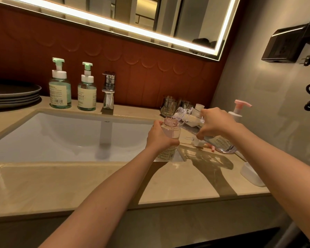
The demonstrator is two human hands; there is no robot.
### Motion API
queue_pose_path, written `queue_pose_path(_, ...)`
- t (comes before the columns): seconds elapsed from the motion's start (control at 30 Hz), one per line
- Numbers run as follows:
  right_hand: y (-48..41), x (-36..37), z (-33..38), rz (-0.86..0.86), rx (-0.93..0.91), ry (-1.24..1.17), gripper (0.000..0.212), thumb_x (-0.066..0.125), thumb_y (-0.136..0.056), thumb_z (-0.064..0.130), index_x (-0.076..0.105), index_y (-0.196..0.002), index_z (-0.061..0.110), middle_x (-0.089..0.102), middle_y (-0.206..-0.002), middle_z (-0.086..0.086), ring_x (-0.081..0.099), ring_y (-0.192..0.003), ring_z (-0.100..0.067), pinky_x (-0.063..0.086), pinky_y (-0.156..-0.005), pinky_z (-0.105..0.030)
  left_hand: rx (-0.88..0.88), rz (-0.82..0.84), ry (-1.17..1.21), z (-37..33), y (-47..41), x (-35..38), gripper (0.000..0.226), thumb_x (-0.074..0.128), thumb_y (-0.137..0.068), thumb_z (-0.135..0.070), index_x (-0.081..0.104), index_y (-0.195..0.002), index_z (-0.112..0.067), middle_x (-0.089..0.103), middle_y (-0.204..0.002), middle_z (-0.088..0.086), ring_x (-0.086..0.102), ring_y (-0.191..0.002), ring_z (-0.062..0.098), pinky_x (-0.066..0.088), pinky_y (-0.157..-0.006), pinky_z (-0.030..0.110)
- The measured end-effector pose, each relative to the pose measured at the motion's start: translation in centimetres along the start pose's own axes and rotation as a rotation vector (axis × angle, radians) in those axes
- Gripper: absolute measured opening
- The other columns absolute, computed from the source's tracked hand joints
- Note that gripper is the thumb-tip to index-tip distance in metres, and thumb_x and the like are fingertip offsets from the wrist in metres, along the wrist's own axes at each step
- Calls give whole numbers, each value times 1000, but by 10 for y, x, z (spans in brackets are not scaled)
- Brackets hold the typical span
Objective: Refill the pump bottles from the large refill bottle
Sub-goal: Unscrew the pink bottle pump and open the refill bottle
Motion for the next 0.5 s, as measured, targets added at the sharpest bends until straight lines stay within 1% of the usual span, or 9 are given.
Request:
queue_pose_path(0.1, -1, 2, -1, 2, 7, -11, 53, 81, -59, 33, 51, -100, 18, 57, -92, -2, 55, -82, -20, 53, -66, -32, -3, 1, 0, 0, 1, 0, 90, 84, -65, -25, 31, -136, -14, 47, -136, 6, 47, -119, 23, 38, -85, 25)
queue_pose_path(0.27, 1, -3, -2, -3, 10, -10, 50, 81, -59, 31, 52, -98, 17, 55, -88, -1, 54, -79, -20, 46, -61, -28, 1, -1, 6, -4, 2, -2, 89, 85, -65, -25, 32, -135, -13, 48, -134, 5, 48, -116, 21, 38, -83, 24)
queue_pose_path(0.37, 3, -8, -3, -14, 11, -1, 52, 81, -60, 32, 53, -101, 16, 54, -87, -1, 53, -78, -20, 42, -58, -27, 6, 2, 5, -8, 4, -2, 88, 84, -66, -25, 32, -136, -13, 48, -134, 6, 48, -117, 21, 38, -82, 24)
queue_pose_path(0.5, 3, -11, -5, -27, 6, 13, 61, 81, -58, 34, 55, -110, 16, 55, -92, -1, 53, -81, -20, 47, -63, -29, 9, 6, 7, -12, 6, -1, 87, 84, -66, -23, 32, -135, -13, 48, -134, 6, 47, -118, 23, 40, -85, 26)
Point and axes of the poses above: each hand's wrist, its own y-axis away from the middle knuckle, its own x-axis out of the palm, z = x × y, the point moved 9 cm from there along -y, towards the middle knuckle
